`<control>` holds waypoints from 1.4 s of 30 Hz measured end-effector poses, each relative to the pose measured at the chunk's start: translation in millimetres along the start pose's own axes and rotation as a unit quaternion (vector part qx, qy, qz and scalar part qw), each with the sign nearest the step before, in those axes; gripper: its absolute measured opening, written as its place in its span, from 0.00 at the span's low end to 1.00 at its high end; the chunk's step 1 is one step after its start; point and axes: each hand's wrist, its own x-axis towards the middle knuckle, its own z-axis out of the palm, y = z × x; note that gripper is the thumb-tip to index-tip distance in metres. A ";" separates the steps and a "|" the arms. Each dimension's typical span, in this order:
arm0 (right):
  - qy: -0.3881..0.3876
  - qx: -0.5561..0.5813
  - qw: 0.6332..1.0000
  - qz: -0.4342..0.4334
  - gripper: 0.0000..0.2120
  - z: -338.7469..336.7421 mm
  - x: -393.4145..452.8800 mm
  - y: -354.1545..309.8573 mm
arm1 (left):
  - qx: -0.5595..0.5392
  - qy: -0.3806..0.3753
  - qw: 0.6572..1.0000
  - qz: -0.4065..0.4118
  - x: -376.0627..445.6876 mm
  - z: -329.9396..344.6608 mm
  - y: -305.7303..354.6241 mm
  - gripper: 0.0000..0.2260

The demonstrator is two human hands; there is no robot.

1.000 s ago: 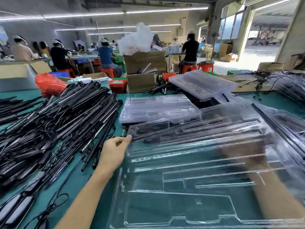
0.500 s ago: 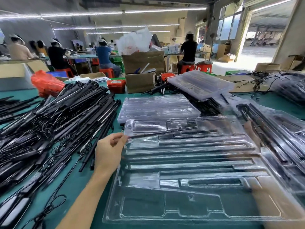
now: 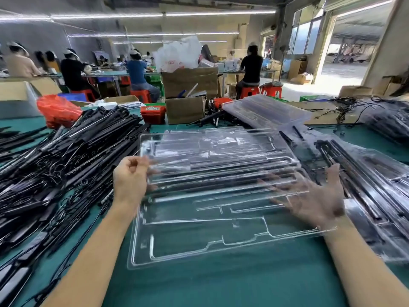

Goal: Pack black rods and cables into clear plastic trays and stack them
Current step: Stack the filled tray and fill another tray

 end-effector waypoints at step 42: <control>0.105 -0.028 0.969 -0.223 0.15 15.4 34.4 17.0 | 0.197 -0.168 0.965 0.045 58.6 20.4 23.3 0.47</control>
